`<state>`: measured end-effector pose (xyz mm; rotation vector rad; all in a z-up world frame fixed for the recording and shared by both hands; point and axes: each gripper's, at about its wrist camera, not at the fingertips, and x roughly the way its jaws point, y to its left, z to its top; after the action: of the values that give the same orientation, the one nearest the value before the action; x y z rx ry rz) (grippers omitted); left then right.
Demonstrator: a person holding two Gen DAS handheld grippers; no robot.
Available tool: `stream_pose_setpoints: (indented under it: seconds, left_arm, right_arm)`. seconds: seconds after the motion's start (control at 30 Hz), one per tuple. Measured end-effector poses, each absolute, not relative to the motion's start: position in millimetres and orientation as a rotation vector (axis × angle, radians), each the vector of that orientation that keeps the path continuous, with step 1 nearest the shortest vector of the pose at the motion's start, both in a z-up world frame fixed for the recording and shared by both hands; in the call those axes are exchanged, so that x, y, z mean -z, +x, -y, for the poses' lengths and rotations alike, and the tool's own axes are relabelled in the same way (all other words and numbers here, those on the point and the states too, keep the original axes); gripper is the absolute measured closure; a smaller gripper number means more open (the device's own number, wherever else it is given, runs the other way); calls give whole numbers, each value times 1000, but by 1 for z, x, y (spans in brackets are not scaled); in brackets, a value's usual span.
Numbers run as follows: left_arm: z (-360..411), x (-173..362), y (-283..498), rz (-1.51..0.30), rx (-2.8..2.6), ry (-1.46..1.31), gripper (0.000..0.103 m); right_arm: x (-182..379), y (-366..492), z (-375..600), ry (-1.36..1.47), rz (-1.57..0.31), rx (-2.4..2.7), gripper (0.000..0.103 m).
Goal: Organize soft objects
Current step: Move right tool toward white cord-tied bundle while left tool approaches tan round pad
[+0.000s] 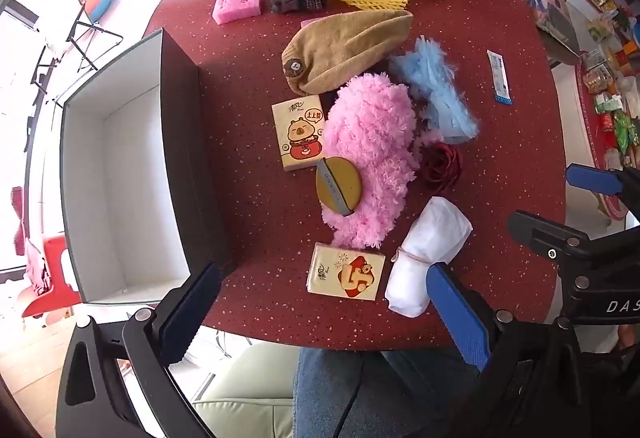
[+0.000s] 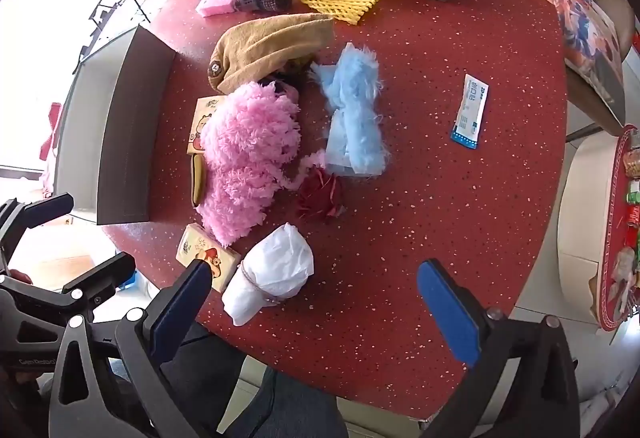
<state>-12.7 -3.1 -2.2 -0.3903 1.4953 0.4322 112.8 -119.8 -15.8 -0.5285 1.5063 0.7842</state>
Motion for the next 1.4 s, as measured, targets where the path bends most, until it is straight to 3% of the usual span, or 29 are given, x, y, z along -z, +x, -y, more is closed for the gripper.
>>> stream_pose_setpoints:
  seconds: [0.97,1.4]
  left_arm:
    - [-2,18,-46,-1599,-479,-409,0]
    - [-2,26,-26,-1609,-429,-336,0]
  right_arm:
    - [19,87,124,-505,-1540,-783,0]
    - [33,85,148,-434,-1584,-685,0]
